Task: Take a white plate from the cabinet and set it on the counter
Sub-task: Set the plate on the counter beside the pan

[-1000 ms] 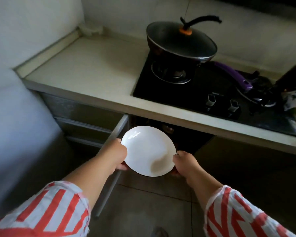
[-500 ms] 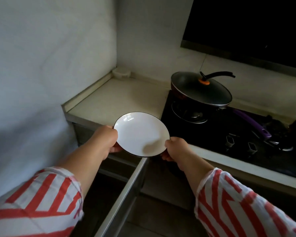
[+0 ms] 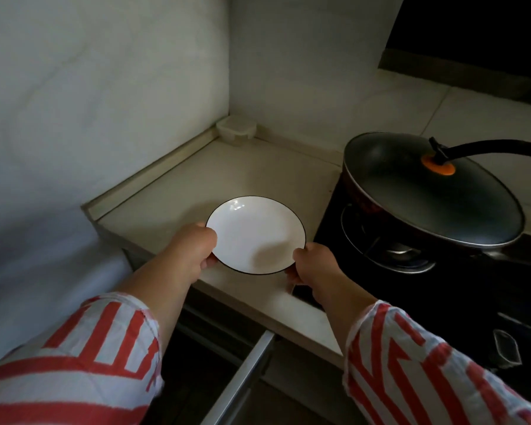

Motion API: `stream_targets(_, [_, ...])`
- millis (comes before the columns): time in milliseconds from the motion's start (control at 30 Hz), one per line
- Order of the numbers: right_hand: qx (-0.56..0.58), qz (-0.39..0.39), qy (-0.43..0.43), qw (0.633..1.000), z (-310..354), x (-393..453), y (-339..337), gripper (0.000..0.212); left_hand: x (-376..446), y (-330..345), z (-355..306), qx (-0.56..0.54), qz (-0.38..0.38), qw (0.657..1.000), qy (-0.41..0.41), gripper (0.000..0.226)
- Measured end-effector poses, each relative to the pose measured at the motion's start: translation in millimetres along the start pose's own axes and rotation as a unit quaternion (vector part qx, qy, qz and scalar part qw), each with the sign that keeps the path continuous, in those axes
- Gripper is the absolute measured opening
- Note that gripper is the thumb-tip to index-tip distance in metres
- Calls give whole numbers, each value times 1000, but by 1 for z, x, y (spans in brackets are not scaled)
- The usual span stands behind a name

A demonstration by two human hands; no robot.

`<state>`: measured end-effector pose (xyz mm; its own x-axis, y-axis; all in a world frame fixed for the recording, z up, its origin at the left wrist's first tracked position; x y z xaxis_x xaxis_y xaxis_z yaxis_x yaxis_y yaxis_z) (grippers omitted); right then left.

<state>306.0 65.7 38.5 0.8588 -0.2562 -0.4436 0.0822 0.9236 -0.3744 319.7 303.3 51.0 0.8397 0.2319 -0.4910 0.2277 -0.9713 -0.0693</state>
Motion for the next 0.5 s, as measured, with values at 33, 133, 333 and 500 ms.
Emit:
stream_targets(33, [2,2,-6,1000,3,10,1,23,7,3,-2,-6,-4,1000,-2,38])
stream_targets(133, [16,5,-16,1000,10,34,3,24,25,11,-5,-25,-7,1000,-1,39])
stream_targets(333, [5,18,-14,1000,9,62,13,22,49,11,0,-38,-32,999,-7,27])
stream_targets(500, [-23,31,-12,999,6,72,23,24,58,8,6,-34,-37,999,-14,31])
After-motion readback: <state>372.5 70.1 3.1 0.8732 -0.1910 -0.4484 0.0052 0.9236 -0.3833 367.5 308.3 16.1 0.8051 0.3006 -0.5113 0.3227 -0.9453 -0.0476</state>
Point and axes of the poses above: each hand's wrist, its own x-axis towards the middle knuckle, its own y-axis out of the palm, z = x × y, the point moved 9 cm from there along x, towards the middle knuckle
